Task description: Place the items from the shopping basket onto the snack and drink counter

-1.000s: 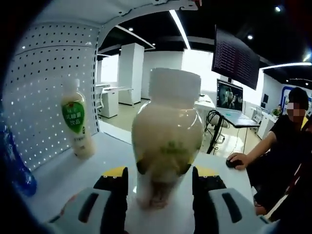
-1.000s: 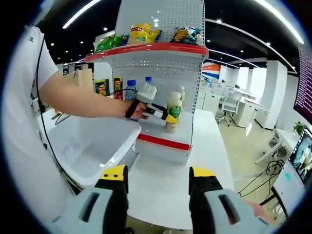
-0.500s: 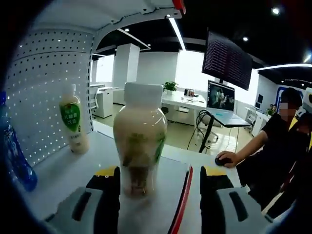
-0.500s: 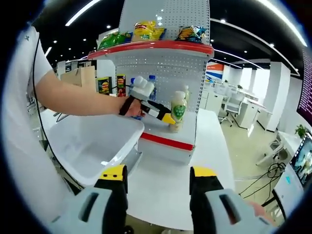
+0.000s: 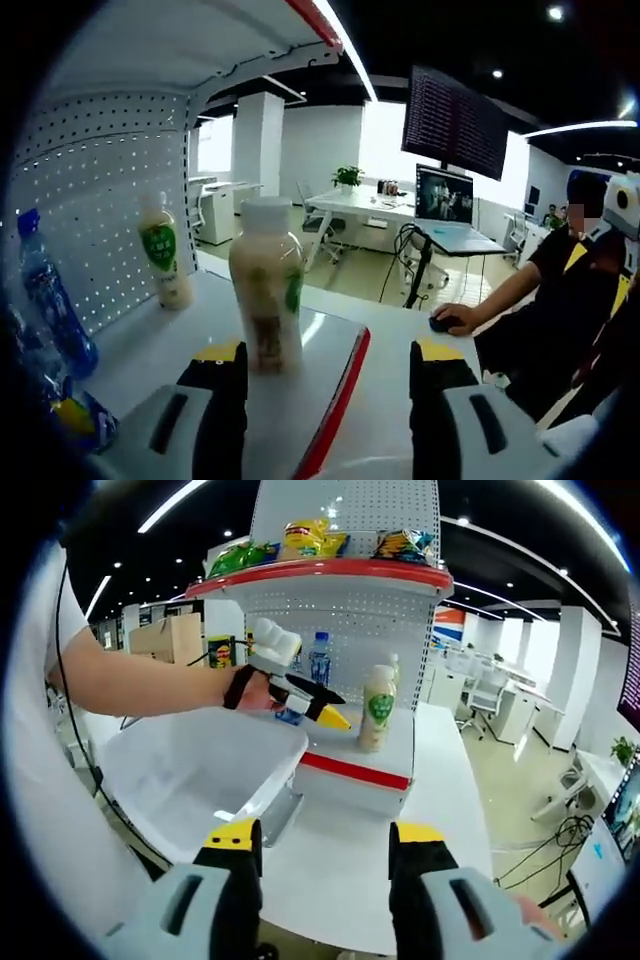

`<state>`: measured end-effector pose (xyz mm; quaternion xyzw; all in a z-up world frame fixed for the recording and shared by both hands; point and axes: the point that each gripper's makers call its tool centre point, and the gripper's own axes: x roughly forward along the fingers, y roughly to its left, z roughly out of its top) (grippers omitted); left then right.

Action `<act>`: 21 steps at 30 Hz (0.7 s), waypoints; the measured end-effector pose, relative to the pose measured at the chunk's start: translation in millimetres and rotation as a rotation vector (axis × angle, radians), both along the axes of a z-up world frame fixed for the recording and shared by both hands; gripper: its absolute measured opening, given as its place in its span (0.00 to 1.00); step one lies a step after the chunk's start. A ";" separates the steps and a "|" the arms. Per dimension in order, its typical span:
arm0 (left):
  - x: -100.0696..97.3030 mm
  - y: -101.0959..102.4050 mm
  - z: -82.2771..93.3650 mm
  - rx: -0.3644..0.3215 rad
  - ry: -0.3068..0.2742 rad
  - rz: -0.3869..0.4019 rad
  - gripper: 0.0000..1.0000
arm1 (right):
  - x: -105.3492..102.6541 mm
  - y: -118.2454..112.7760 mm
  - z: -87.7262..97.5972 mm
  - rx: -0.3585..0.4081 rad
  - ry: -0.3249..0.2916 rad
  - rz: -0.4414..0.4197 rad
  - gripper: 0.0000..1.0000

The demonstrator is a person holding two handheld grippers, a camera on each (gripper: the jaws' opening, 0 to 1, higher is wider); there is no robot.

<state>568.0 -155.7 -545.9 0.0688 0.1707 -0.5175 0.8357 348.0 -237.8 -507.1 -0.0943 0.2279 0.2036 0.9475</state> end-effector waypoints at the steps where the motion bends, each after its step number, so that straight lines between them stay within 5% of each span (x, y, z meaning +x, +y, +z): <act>1: -2.9 1.6 1.2 0.004 -0.003 -0.004 0.66 | 0.2 1.3 0.2 0.003 -0.001 0.002 0.50; 13: -47.3 30.7 26.2 -0.017 -0.002 -0.033 0.71 | 5.4 27.6 -5.9 0.001 0.013 0.050 0.50; 21: -76.8 64.4 24.0 0.073 -0.024 -0.051 0.74 | 13.3 43.7 -11.7 0.002 0.037 0.086 0.50</act>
